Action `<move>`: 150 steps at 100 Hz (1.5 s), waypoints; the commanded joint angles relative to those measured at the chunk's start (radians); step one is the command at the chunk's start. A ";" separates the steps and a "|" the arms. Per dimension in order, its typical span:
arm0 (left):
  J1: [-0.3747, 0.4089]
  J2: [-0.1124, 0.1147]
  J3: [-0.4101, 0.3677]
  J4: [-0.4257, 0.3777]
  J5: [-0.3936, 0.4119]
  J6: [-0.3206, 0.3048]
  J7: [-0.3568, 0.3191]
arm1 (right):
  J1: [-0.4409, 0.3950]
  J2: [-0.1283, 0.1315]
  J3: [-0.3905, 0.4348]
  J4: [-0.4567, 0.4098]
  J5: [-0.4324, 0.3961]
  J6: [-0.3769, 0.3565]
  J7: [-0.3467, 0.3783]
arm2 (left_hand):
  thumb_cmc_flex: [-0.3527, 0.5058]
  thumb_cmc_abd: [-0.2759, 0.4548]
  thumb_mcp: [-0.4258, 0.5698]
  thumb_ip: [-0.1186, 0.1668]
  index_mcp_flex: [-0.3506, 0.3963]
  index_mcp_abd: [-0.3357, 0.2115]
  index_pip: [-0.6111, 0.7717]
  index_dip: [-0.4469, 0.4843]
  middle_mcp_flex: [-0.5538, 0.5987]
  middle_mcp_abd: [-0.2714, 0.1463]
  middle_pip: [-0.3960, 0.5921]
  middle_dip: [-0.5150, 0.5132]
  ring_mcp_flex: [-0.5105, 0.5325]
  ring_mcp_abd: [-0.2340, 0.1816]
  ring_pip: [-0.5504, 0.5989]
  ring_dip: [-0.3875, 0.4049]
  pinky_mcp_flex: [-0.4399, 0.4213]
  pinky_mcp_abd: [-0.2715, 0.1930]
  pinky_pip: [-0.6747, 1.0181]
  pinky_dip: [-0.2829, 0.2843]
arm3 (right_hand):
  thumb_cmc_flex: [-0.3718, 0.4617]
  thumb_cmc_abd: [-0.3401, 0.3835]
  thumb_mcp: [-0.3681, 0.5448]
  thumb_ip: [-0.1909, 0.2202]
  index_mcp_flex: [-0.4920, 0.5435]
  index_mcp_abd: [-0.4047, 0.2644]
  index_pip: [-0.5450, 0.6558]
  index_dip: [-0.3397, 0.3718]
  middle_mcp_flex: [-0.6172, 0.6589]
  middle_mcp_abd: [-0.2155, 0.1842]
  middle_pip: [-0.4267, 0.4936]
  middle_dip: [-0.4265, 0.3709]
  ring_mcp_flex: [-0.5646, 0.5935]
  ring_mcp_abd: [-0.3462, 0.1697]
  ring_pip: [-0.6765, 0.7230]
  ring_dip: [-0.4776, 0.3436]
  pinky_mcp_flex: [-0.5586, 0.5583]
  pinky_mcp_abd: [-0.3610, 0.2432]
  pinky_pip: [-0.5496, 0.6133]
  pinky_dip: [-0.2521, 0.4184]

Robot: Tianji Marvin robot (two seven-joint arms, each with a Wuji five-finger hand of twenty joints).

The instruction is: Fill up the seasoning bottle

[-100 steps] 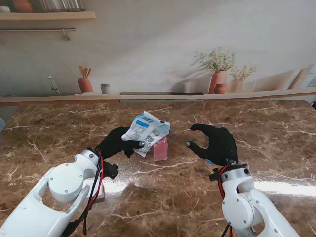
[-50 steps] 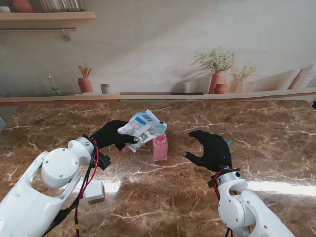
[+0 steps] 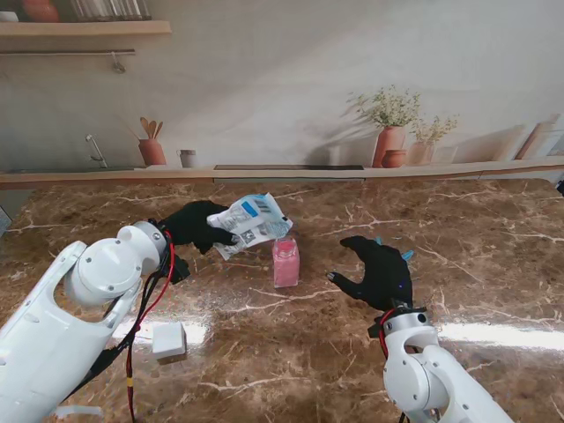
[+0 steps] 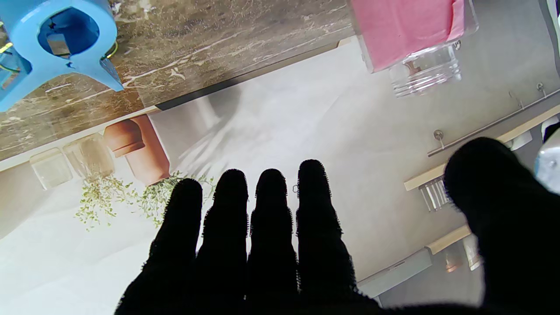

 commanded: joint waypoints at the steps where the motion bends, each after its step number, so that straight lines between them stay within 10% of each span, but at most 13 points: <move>1: -0.021 0.006 0.005 0.012 0.024 0.007 -0.009 | -0.008 -0.003 0.002 0.005 0.006 0.002 0.012 | 0.079 0.158 0.203 0.053 0.097 -0.203 0.295 0.109 0.079 -0.138 0.127 0.042 0.045 0.015 0.047 0.004 0.015 0.011 0.068 0.029 | -0.027 -0.002 -0.008 0.033 -0.024 0.010 0.003 -0.010 -0.014 -0.002 0.003 -0.019 -0.031 -0.021 -0.001 -0.029 -0.008 -0.031 -0.023 -0.022; 150: -0.198 0.028 0.158 0.067 0.355 0.014 -0.069 | 0.007 -0.004 0.029 0.012 0.071 -0.068 0.063 | 0.032 0.123 0.268 0.035 0.098 -0.207 0.307 0.061 0.109 -0.143 0.156 0.030 0.098 -0.018 0.078 0.001 0.070 -0.001 0.092 0.015 | -0.006 0.011 0.000 0.025 -0.018 0.011 0.013 -0.021 -0.006 0.007 0.005 -0.021 -0.021 -0.010 0.004 -0.028 -0.004 -0.010 -0.013 -0.014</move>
